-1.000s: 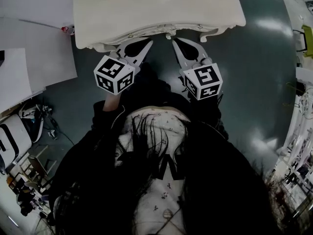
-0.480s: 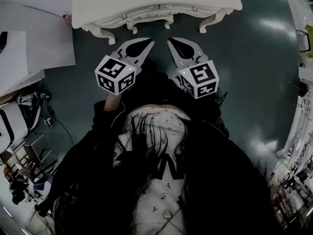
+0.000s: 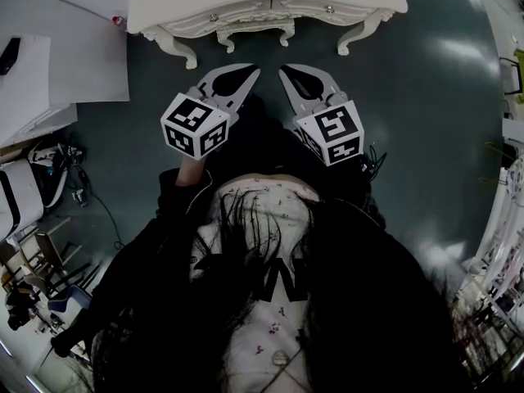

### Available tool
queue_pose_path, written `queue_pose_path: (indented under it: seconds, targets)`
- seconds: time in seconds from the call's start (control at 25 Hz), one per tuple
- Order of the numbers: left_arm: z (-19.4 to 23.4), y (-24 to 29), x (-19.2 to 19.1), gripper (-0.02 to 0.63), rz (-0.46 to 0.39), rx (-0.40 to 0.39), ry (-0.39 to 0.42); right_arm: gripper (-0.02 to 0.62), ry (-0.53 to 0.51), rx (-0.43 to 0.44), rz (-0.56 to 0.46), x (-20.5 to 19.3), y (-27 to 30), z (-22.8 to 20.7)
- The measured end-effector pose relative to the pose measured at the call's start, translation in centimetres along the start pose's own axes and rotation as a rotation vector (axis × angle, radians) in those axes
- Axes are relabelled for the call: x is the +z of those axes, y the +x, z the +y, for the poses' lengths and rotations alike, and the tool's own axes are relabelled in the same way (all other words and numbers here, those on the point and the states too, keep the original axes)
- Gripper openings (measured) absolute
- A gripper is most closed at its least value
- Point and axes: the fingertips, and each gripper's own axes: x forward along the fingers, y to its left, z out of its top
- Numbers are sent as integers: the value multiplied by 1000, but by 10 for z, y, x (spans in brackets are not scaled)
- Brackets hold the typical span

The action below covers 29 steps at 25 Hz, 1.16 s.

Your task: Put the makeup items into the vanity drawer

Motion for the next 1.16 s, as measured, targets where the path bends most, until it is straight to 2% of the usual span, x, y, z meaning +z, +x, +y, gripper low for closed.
queue_pose_path:
  seconds: [1.16]
  targets:
    - [-3,-15,-6,0,-13,31,3,9,-60,64,17,-3,6,22]
